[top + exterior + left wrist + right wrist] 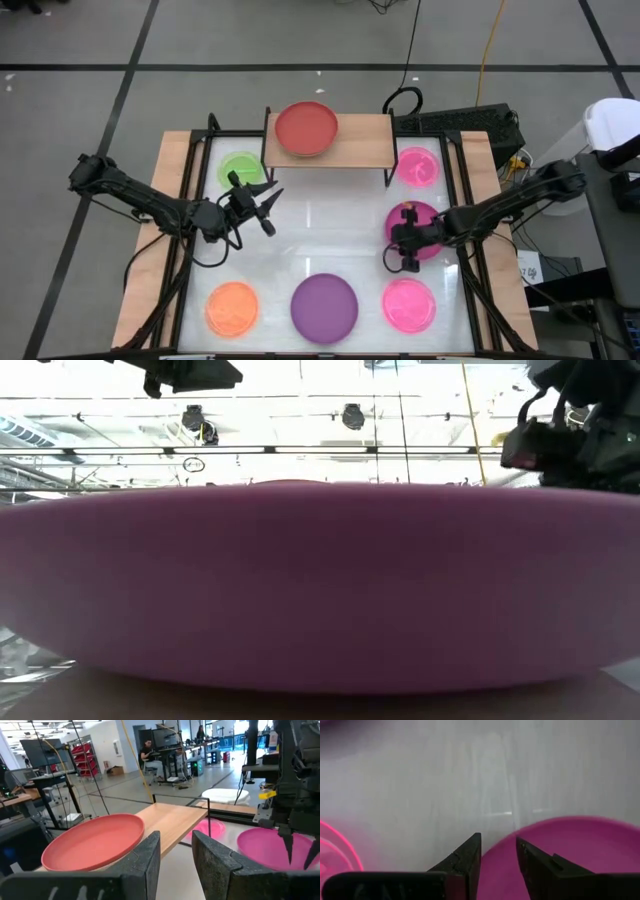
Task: Place and stack plates onto a shelf
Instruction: Stack the pink plate on top of the orange plate on the shelf
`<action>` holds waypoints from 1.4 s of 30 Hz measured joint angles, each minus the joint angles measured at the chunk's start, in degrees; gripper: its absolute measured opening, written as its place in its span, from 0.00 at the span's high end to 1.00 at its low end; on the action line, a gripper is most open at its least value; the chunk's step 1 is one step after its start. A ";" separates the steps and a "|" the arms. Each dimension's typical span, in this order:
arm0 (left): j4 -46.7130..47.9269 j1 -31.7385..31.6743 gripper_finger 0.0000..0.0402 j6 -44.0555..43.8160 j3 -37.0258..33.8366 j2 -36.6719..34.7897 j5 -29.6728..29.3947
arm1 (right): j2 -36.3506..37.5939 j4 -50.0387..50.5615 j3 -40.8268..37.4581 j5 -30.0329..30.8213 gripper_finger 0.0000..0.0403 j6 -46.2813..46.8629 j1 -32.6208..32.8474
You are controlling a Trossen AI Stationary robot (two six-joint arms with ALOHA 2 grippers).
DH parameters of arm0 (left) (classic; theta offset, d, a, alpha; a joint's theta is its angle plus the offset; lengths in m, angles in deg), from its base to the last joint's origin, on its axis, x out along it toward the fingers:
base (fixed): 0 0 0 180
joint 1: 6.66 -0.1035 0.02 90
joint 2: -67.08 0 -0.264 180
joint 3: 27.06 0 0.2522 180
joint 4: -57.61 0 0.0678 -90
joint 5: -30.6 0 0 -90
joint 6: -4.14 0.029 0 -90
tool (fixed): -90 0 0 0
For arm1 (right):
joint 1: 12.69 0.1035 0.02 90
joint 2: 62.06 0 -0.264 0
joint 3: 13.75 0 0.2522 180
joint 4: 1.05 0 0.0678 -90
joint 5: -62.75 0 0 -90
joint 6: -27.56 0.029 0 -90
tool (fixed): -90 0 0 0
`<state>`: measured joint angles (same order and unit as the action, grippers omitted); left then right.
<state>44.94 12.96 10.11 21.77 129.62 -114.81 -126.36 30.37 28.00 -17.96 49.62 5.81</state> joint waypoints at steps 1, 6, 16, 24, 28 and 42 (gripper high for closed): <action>0.10 0.00 0.71 -0.06 0.00 0.00 0.00 | -0.79 -0.06 0.00 -0.05 0.74 0.55 -0.01; 0.10 0.00 0.71 -0.07 0.00 0.00 0.00 | -4.34 -0.19 0.00 -0.07 0.74 2.60 -0.02; 0.08 0.00 0.71 -0.08 0.00 0.02 -0.01 | -6.27 -1.06 0.00 -0.09 0.74 4.20 -0.04; 0.08 0.00 0.71 -0.77 0.00 0.02 -0.01 | -6.25 -1.94 0.00 -1.66 0.74 3.74 -0.04; 0.51 0.00 0.71 -1.93 0.00 0.02 -0.01 | -6.24 -2.78 0.00 -3.14 0.74 2.91 -0.04; 1.47 -0.13 0.71 1.40 0.02 0.02 -0.15 | -6.24 -2.21 0.88 1.42 0.97 0.63 0.04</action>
<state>46.41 12.83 11.50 21.79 129.64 -114.96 -132.60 28.16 28.88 -16.53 50.25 5.85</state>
